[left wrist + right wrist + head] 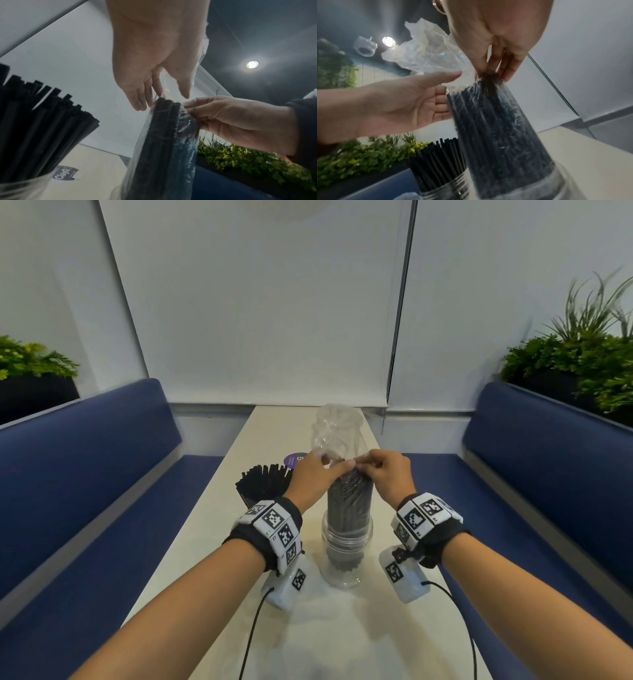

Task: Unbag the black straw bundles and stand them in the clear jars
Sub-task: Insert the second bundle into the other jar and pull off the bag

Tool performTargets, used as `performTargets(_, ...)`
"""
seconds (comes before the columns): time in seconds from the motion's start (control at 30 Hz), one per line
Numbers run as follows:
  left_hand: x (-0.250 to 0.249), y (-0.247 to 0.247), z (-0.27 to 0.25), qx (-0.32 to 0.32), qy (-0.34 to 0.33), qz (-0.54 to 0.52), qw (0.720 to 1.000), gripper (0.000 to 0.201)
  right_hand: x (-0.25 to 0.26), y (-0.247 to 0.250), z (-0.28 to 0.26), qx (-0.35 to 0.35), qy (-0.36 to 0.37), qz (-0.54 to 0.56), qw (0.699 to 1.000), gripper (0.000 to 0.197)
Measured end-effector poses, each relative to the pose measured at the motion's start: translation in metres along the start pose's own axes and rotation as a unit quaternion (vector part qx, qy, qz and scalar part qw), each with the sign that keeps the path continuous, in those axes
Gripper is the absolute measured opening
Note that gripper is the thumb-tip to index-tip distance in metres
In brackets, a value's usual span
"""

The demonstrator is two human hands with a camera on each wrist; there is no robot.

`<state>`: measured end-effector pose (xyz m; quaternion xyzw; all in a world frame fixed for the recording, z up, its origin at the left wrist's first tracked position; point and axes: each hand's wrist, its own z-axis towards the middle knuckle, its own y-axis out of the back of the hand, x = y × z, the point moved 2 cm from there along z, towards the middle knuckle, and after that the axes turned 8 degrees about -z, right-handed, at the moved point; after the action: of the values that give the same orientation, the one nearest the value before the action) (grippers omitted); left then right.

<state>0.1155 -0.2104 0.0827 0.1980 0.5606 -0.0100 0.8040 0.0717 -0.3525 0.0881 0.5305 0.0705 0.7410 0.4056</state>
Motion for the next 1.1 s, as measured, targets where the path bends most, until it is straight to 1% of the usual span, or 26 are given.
performTargets(0.07, -0.001, 0.000, -0.001, 0.046, 0.024, -0.019, 0.998, 0.056, 0.002, -0.001, 0.000, -0.005, 0.000, 0.004, 1.000, 0.016)
performTargets(0.1, -0.002, -0.001, -0.003, 0.065, 0.024, -0.010, 0.998, 0.060, 0.002, -0.001, 0.000, -0.008, -0.003, 0.004, 1.000, 0.017)
performTargets(0.13, -0.004, -0.003, -0.006, 0.078, 0.020, 0.010, 0.997, 0.059, 0.002, -0.001, 0.000, -0.008, -0.006, 0.005, 1.000, 0.017)
performTargets(0.2, -0.004, -0.004, -0.007, 0.081, -0.003, 0.046, 0.996, 0.047, 0.001, -0.001, 0.000, 0.008, -0.011, 0.032, 0.999, 0.018)
performTargets(0.3, -0.002, -0.002, -0.006, 0.032, -0.023, 0.058, 0.998, 0.025, 0.002, -0.001, -0.003, 0.052, 0.000, 0.106, 0.993, 0.025)
performTargets(0.33, -0.001, -0.001, -0.005, 0.011, -0.022, 0.057, 0.998, 0.026, 0.001, -0.002, -0.005, 0.073, -0.006, 0.128, 0.989, 0.035)
performTargets(0.37, -0.001, -0.001, -0.005, -0.009, -0.019, 0.056, 0.998, 0.030, 0.000, -0.002, -0.007, 0.102, -0.021, 0.147, 0.984, 0.051)
performTargets(0.43, -0.005, 0.000, -0.006, -0.035, -0.019, 0.052, 0.998, 0.028, -0.005, -0.005, -0.010, 0.165, -0.067, 0.157, 0.972, 0.092)
performTargets(0.47, -0.008, -0.001, -0.007, -0.045, -0.022, 0.043, 0.998, 0.026, -0.008, -0.007, -0.012, 0.194, -0.086, 0.140, 0.967, 0.108)
performTargets(0.5, -0.010, -0.001, -0.007, -0.053, -0.027, 0.032, 0.998, 0.026, -0.014, -0.009, -0.014, 0.221, -0.099, 0.115, 0.963, 0.118)
performTargets(0.53, -0.011, -0.001, -0.007, -0.060, -0.032, 0.023, 0.997, 0.027, -0.019, -0.013, -0.016, 0.246, -0.109, 0.091, 0.959, 0.123)
performTargets(0.6, -0.015, -0.003, -0.007, -0.056, -0.034, 0.019, 0.998, 0.027, -0.027, -0.020, -0.020, 0.258, -0.116, 0.079, 0.956, 0.127)
performTargets(0.63, -0.016, -0.004, -0.007, -0.045, -0.034, 0.026, 0.998, 0.027, -0.030, -0.024, -0.019, 0.247, -0.112, 0.084, 0.959, 0.127)
performTargets(0.73, -0.018, -0.007, -0.011, -0.015, -0.039, 0.080, 0.996, 0.035, -0.033, -0.030, -0.016, 0.199, -0.092, 0.114, 0.969, 0.114)
performTargets(0.8, -0.016, -0.010, -0.012, 0.001, -0.038, 0.092, 0.995, 0.040, -0.034, -0.031, -0.015, 0.177, -0.086, 0.136, 0.971, 0.110)
performTargets(0.87, -0.013, -0.012, -0.012, 0.016, -0.037, 0.076, 0.996, 0.035, -0.035, -0.032, -0.015, 0.154, -0.073, 0.146, 0.975, 0.108)
performTargets(0.93, -0.011, -0.012, -0.014, 0.023, -0.036, 0.068, 0.997, 0.031, -0.034, -0.030, -0.014, 0.141, -0.072, 0.173, 0.972, 0.110)
performTargets(1.0, -0.007, -0.012, -0.016, 0.024, -0.026, 0.061, 0.997, 0.031, -0.033, -0.030, -0.015, 0.137, -0.076, 0.188, 0.969, 0.112)
performTargets(1.03, -0.007, -0.013, -0.016, 0.024, -0.020, 0.057, 0.998, 0.032, -0.032, -0.029, -0.014, 0.141, -0.073, 0.190, 0.969, 0.110)
performTargets(1.1, -0.008, -0.014, -0.015, 0.024, -0.005, 0.052, 0.998, 0.034, -0.031, -0.027, -0.012, 0.160, -0.063, 0.195, 0.966, 0.100)
